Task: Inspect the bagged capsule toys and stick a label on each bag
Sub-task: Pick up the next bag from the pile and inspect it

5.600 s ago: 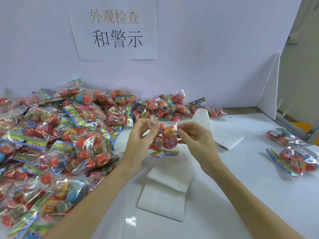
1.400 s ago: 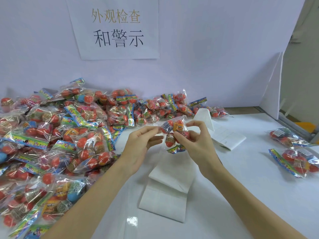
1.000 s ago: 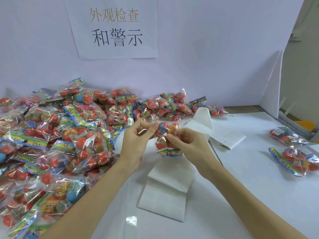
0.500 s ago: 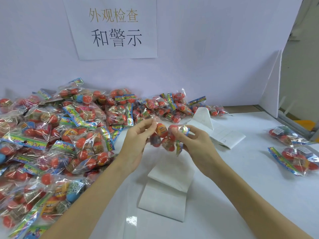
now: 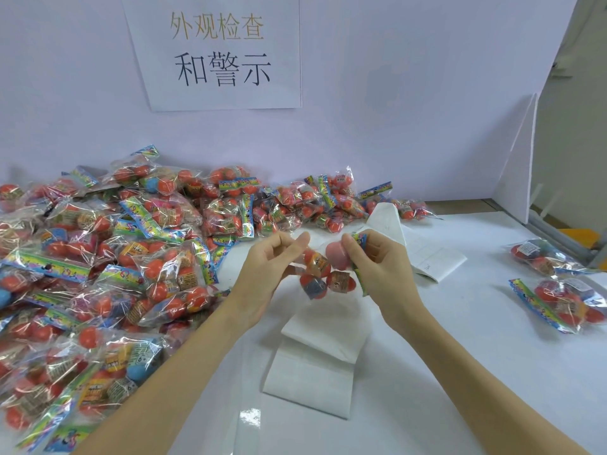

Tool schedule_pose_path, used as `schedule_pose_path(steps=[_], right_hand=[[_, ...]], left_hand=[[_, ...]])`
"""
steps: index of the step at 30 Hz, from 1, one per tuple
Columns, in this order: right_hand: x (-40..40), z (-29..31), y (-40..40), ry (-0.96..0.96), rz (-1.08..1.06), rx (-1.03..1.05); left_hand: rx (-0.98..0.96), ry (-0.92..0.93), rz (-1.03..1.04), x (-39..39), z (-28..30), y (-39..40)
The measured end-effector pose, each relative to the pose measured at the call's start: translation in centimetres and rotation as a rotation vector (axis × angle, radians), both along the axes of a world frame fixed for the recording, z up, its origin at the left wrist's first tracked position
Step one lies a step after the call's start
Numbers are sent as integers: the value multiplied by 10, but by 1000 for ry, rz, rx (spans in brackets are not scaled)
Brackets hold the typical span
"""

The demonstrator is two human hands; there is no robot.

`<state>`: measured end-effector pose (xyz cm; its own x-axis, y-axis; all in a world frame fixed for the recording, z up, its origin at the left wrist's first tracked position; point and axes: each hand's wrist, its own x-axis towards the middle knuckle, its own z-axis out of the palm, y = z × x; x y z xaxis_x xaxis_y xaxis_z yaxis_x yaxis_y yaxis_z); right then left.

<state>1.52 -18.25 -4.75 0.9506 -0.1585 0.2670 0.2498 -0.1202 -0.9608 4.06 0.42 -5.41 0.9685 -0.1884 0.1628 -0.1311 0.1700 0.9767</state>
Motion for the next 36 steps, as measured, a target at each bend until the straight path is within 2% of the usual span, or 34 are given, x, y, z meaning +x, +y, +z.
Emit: schedule_pose_path(steps=[8,13,17,19,23,24,28,32,36], right_hand=[[4,-6,-1,-74,-74,-97],[3,-9,1,-46,-84,-161],[2,-9,0,-60,-88,-206],[1,-6,-3,-27,-46,-154],[1,4,-5,150,165,276],[2,5,-5,158,209,315],[1,3,-2,110,182,175],[2,0,-2,129,140,146],[-1,-1,2,100,169,52]], left_hand=[[129,-114,211,4,-6,-2],[217,-151,214,4,-11,-5],[237,-113,157,2,-17,-6],[236,-102,100,2,-16,-5],[119,-86,170,5,-15,-2],[102,-75,191,6,-14,-2],[110,-40,156,4,-15,-4],[172,-60,47,0,-15,-6],[148,-80,90,-2,-12,-6]])
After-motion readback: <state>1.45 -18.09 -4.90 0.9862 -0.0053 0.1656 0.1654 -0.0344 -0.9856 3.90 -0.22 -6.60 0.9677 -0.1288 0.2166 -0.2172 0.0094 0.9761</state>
